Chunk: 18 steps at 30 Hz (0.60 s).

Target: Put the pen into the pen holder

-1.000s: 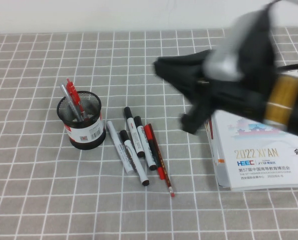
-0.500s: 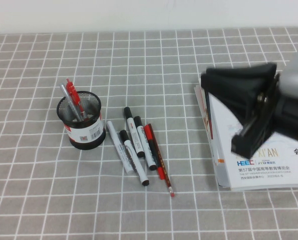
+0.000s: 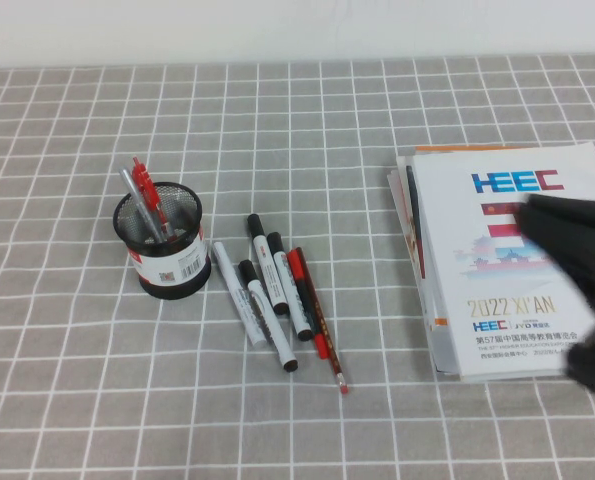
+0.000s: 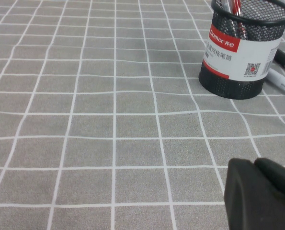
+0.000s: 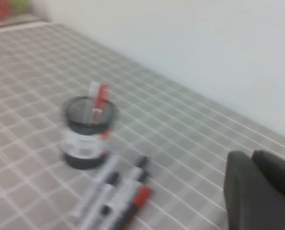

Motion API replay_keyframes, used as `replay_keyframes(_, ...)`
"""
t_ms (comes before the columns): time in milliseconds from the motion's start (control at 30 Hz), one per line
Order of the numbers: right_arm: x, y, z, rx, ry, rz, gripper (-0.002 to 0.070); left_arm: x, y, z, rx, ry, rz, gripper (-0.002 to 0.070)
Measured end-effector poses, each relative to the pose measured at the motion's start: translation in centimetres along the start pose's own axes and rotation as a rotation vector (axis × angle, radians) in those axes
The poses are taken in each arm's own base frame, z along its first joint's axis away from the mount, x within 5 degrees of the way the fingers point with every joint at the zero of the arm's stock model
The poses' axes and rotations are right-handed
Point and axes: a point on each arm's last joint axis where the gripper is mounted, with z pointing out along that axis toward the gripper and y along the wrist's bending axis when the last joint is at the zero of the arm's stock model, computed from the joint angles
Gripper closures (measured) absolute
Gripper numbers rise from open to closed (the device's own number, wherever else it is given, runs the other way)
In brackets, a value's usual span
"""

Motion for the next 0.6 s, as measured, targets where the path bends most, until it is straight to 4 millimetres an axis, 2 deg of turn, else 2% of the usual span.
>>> replay_keyframes(133,1.3,-1.1,-2.9,0.147,-0.01,0.034,0.0688,0.0,0.0,0.0,0.0,0.0,0.0,0.0681)
replay_keyframes(367,5.2,-2.1,-8.1,0.395,-0.073,0.065,0.0688,0.0,0.0,0.0,0.0,0.0,0.0,0.0681)
replay_keyframes(500,6.7,-2.0,-9.8,0.503,-0.112,0.107,0.0688,0.0,0.0,0.0,0.0,0.0,0.0,0.0681)
replay_keyframes(600,7.2,-1.9,-10.4,0.542,-0.129,0.119,0.0688,0.0,0.0,0.0,0.0,0.0,0.0,0.0681)
